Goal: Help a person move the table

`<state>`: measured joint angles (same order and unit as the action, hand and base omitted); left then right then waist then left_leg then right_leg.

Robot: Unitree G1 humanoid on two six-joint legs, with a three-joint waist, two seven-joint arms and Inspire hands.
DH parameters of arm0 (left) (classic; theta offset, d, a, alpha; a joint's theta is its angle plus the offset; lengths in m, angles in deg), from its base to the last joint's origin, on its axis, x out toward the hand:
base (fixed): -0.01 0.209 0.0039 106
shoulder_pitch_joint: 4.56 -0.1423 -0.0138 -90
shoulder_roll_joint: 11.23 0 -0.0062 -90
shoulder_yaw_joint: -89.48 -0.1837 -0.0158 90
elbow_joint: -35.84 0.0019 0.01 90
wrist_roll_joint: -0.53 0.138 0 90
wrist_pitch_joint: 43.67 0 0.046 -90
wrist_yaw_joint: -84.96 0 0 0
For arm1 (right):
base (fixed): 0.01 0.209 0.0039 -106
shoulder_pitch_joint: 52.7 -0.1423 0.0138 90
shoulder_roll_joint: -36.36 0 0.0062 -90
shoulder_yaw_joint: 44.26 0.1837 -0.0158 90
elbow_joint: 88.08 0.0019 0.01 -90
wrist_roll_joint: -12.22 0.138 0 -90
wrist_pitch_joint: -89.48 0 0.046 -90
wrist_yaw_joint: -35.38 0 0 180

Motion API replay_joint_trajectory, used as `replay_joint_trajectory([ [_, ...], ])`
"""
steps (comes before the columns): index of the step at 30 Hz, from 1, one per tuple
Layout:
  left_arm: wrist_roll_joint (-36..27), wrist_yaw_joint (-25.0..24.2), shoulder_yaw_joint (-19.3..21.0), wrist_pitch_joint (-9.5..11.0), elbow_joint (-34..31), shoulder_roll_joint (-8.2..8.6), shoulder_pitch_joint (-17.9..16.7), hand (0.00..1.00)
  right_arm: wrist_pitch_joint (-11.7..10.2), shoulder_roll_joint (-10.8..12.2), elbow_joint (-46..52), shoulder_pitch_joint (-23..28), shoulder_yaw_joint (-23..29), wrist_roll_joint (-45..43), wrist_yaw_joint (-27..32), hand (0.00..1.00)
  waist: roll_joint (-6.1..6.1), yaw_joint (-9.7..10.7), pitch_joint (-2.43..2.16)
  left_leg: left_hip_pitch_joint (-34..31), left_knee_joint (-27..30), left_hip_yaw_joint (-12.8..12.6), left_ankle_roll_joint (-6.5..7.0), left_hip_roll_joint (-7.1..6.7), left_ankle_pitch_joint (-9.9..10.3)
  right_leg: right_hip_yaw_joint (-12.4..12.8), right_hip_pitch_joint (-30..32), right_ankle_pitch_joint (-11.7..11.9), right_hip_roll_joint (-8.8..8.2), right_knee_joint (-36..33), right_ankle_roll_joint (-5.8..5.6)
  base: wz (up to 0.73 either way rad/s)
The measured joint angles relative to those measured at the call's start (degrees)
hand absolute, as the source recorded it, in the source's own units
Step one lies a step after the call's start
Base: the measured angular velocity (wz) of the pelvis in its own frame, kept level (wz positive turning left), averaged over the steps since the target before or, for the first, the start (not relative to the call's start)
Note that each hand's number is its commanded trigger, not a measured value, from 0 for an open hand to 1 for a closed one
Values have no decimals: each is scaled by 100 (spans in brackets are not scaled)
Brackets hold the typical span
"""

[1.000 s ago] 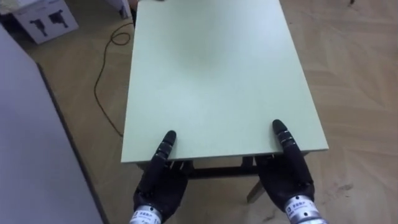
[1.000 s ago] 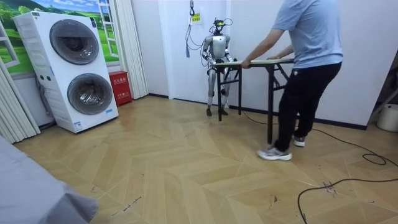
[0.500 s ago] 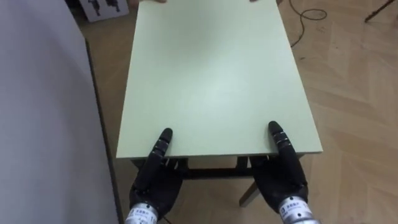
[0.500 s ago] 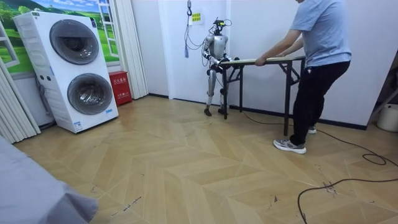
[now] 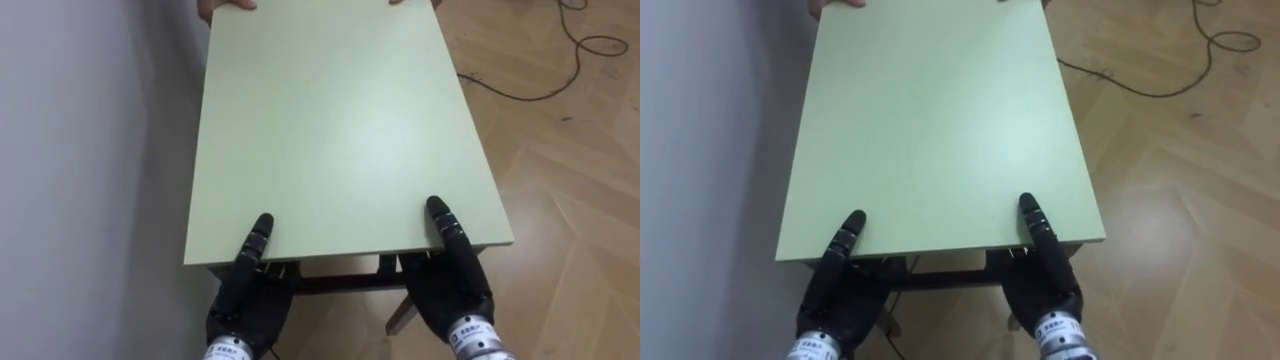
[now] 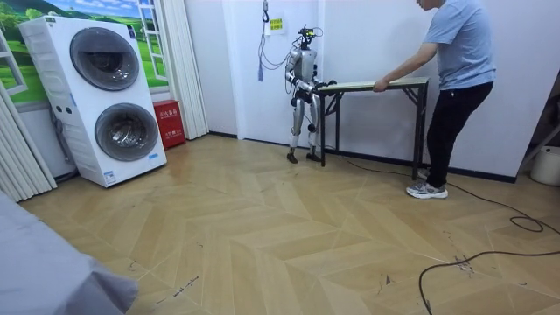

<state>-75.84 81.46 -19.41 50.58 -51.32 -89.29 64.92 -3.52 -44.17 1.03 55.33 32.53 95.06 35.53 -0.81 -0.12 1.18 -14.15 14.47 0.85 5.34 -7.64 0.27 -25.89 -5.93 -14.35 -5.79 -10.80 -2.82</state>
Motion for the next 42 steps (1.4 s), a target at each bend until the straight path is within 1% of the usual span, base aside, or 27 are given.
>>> replay_joint_trajectory([
  [2, 0, 33, -41, 26, 0, 12, 13, 100, 1, 6, 0, 0, -1, 3, 21, 100, -2, 9, 0, 0, -9, 45, 8, -58, 2, 116, -3, -4, 1, -10, -22, 17],
  [3, 1, 64, -61, 41, -1, 16, 27, 100, 1, 5, 0, 0, 4, 7, 36, 100, -5, 52, -2, 0, -23, 141, 19, -115, 6, 232, 4, -16, 3, -27, -37, 21],
  [4, 1, 78, -62, 47, -1, 13, 33, 100, 1, 4, 0, -2, 8, 9, 47, 100, -8, 62, -4, 0, -32, 170, 32, -133, 7, 252, 13, -21, -2, -46, -44, 18],
  [5, 3, 89, -99, 61, -1, 6, 36, 100, 1, 4, 0, -11, 3, 10, 62, 100, -12, 58, -2, 0, -40, 212, 85, -150, 11, 356, 46, -23, -8, -124, -49, 8],
  [6, 3, 111, -108, 70, 0, 4, 40, 100, 1, 5, 0, -10, 0, 9, 67, 100, -26, 54, 1, 0, -15, 264, 254, -158, 2, 511, 94, -36, 2, -255, -62, 9],
  [7, 8, 146, -114, 70, 0, -14, 41, 100, 0, 3, -1, 1, -1, 10, 87, 100, -33, 53, 5, 1, 30, 296, 291, -157, 28, 726, 164, -61, 2, -403, -41, 9],
  [8, 8, 161, -113, 70, 0, -16, 41, 100, 0, 3, -1, 1, -1, 9, 96, 100, -34, 52, 5, 2, 39, 303, 304, -157, 37, 849, 209, -76, 3, -497, -27, 9],
  [9, 7, 178, -143, 77, 6, -6, 47, 100, -2, 0, -3, 1, 2, 6, 102, 100, -43, 55, 11, 9, 45, 369, 354, -171, 71, 1025, 321, -103, -2, -723, -15, 4],
  [10, 4, 181, -153, 81, 14, 9, 47, 100, -3, -2, -9, 0, 4, 3, 103, 100, -62, 53, 24, 14, 65, 539, 361, -217, 75, 1256, 520, -168, -2, -1057, 0, 3],
  [11, -6, 181, -156, 81, 19, 6, 47, 100, -3, 0, -21, -1, 4, 0, 103, 100, -71, 53, 30, 14, 81, 607, 364, -230, 78, 1402, 644, -210, 6, -1179, 19, 7],
  [12, -8, 190, -165, 81, 27, 5, 50, 100, -3, 1, -31, -2, 6, 0, 103, 100, -98, 67, 47, 13, 73, 660, 374, -237, 90, 1596, 910, -224, 28, -1310, 25, 27],
  [13, -8, 211, -171, 80, 34, -11, 52, 100, -3, 7, -43, -2, 8, -8, 103, 100, -90, 153, 59, 29, 78, 741, 373, -305, 91, 1719, 1131, -192, 27, -1272, 44, 39],
  [14, -8, 225, -173, 77, 36, -39, 66, 100, -5, 12, -43, -2, 11, -11, 104, 100, -61, 198, 78, 47, 83, 726, 373, -344, 91, 1778, 1232, -122, 18, -1200, 63, 64],
  [15, -10, 297, -168, 66, 68, -61, 78, 100, -8, 3, -80, 13, 20, -14, 107, 100, -78, 324, 83, 90, 93, 703, 374, -377, 95, 1783, 1258, -77, -20, -1249, 48, 50],
  [16, -9, 302, -157, 45, 73, -59, 86, 100, -12, 13, -80, 4, 27, -7, 106, 100, -81, 317, 87, 84, 81, 446, 333, -310, 71, 1713, 1262, -125, -82, -1214, 68, 34],
  [17, -8, 299, -158, 39, 73, -59, 90, 100, -12, 14, -80, 2, 38, -3, 106, 100, -84, 289, 88, 71, 71, 291, 314, -248, 98, 1661, 1258, -127, -105, -1186, 76, 0],
  [18, -4, 296, -158, 38, 73, -68, 89, 100, -13, 11, -95, 5, 43, -1, 107, 100, -76, 263, 90, 69, 69, 228, 345, -207, 140, 1644, 1226, -104, -80, -1140, 37, 0],
  [19, 2, 296, -160, 38, 73, -88, 92, 100, -12, 3, -99, 6, 38, 3, 107, 100, -77, 245, 89, 79, 62, 245, 357, -208, 172, 1663, 1173, -79, -30, -1035, 21, 0],
  [21, 6, 297, -165, 40, 79, -119, 100, 100, -11, 12, -122, 9, 25, 5, 107, 100, -76, 255, 88, 108, 20, 259, 367, -205, 182, 1706, 1073, -2, 14, -840, -7, 0],
  [25, 67, 296, -159, 39, 196, -128, 88, 100, -8, 45, -267, 9, 25, -11, 107, 100, -69, 257, 88, 237, -44, 231, 445, -213, 239, 1762, 878, 58, 21, -652, -38, -5],
  [28, 104, 285, -170, 27, 197, -129, 14, 100, -8, 44, -320, 21, 25, -39, 107, 100, -63, 259, 91, 332, -112, 173, 475, -213, 274, 1787, 793, 92, 17, -553, -47, -10],
  [34, 253, 269, -159, -6, 325, -119, -30, 100, -8, 55, -500, 27, 16, -52, 89, 100, -24, 255, 86, 404, -128, 160, 448, -208, 323, 1800, 703, 97, 24, -484, -55, -2],
  [38, 315, 89, -146, -5, 639, -114, -31, 100, -8, 165, -801, 28, 20, -154, -8, 100, 25, 258, 79, 528, -178, 161, 447, -209, 326, 1816, 600, 97, 27, -452, -56, 0],
  [40, 374, 19, -148, -14, 756, -114, -31, 100, -8, 179, -907, 29, 21, -167, -31, 100, 27, 258, 79, 529, -175, 162, 447, -206, 325, 1860, 575, 112, 45, -406, -62, 0],
  [42, 383, -10, -130, -27, 839, -102, -33, 100, -7, 185, -958, 21, 5, -199, -41, 100, 38, 256, 72, 538, -173, 163, 448, -203, 325, 2002, 570, 127, 78, -398, -62, -4],
])
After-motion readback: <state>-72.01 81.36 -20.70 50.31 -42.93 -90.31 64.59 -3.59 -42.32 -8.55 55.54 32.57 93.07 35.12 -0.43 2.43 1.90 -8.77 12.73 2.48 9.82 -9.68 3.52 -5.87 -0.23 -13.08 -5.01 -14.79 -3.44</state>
